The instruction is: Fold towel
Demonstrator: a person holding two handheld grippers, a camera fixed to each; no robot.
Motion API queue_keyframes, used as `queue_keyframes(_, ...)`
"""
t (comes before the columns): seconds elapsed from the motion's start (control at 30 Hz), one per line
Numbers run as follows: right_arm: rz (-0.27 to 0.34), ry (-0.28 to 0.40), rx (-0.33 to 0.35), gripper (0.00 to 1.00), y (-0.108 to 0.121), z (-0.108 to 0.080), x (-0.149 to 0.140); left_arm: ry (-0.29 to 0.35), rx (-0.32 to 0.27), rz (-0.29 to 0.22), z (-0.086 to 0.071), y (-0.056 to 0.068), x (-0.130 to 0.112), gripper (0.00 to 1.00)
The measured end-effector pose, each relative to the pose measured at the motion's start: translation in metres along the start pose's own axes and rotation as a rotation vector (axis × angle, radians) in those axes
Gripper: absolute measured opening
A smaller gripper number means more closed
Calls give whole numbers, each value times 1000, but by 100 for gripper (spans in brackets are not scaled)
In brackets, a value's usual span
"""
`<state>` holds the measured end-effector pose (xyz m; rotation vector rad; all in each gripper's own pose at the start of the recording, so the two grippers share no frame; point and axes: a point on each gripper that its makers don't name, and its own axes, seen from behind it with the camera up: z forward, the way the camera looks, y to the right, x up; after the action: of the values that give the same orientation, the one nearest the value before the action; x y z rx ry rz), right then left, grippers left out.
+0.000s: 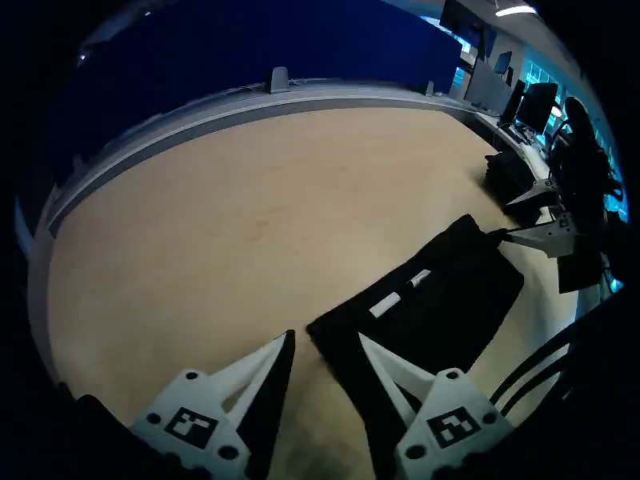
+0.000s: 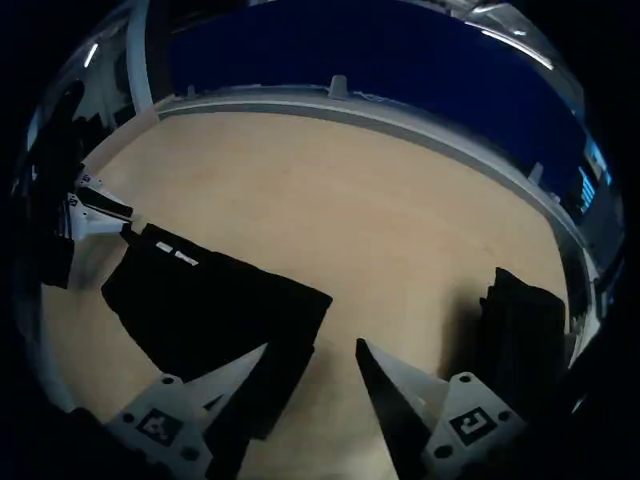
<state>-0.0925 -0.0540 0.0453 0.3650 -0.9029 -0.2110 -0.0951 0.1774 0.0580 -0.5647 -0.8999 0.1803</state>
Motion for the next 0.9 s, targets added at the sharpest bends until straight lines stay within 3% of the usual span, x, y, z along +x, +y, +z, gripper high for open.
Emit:
queue_keyframes(0.13, 0, 21, -30, 98, 7, 0, 6, 13, 0, -3, -2, -1, 5, 75)
queue_keyframes(0.23, 3, 36, -45, 99, 11, -1, 11, 23, 2, 0, -5, -3, 8, 94)
queue_keyframes(0.5, 6, 61, -57, 100, 16, -2, 23, 50, 24, 14, -14, -10, 15, 94)
queue_keyframes(0.73, 9, 65, -45, 100, 13, -7, 22, 70, 18, 13, -30, -9, 18, 94)
queue_keyframes(0.9, 18, 63, -37, 100, 12, -11, 17, 72, 17, 17, -32, -7, 16, 94)
